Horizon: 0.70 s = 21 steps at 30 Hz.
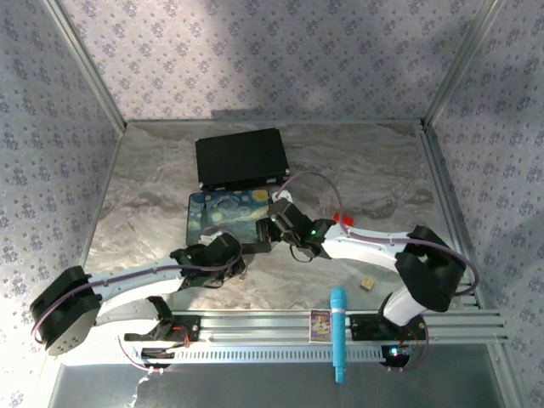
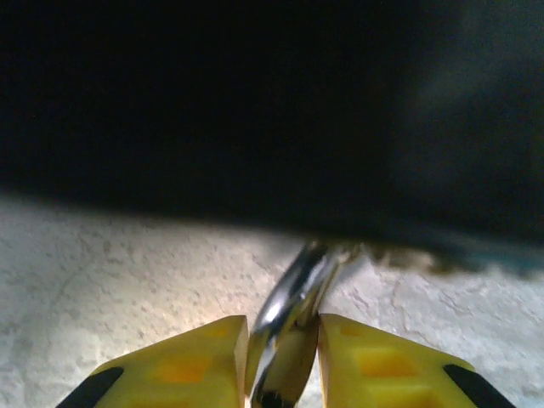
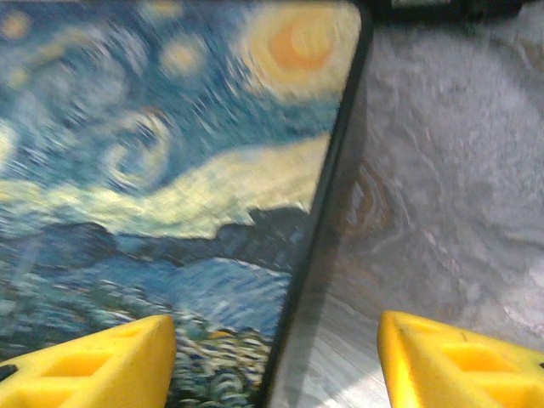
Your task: Unlock the padlock with the key
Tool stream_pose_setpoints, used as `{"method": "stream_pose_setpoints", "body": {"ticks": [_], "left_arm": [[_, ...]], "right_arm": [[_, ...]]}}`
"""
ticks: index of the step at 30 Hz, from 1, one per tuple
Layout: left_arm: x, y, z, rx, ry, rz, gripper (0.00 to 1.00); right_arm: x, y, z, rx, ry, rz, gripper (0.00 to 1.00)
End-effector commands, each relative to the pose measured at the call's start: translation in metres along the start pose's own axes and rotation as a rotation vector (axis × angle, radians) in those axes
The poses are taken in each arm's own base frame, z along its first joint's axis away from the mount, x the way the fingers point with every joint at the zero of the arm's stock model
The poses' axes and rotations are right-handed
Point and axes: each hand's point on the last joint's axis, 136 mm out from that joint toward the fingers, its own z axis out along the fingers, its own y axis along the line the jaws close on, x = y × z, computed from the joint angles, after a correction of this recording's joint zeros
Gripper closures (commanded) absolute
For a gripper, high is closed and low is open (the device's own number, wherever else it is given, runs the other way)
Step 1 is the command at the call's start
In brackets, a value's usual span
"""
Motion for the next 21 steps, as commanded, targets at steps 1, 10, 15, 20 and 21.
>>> {"method": "stream_pose_setpoints", "body": {"ticks": [1,10,15,20,21], "left_arm": [[0.01,0.046,0.004,-0.2,0.04,0.031,0.72],[-0.003,0.051,-0.019,-0.443,-0.068,0.212,0.66],[-0.005,0.062,-0.026,-0.559,-0.073,0.285,0.74],[-0.007,0.049,-0.026,-0.602,-0.109,0.375,0.77],[-0.006,0.045,-0.025,-0.618,-0.108,0.393,0.76]], "right_arm": [[0.016,-0.007,0.011,0.049,0.085,-0.009,0.36],[0.028,-0.014,0.022,0.082,0.113,0.008,0.37],[0.03,-0.016,0.024,0.087,0.121,0.008,0.38],[0.035,-0.018,0.026,0.083,0.127,0.01,0.38],[0.035,-0.018,0.026,0.081,0.126,0.033,0.38]]}}
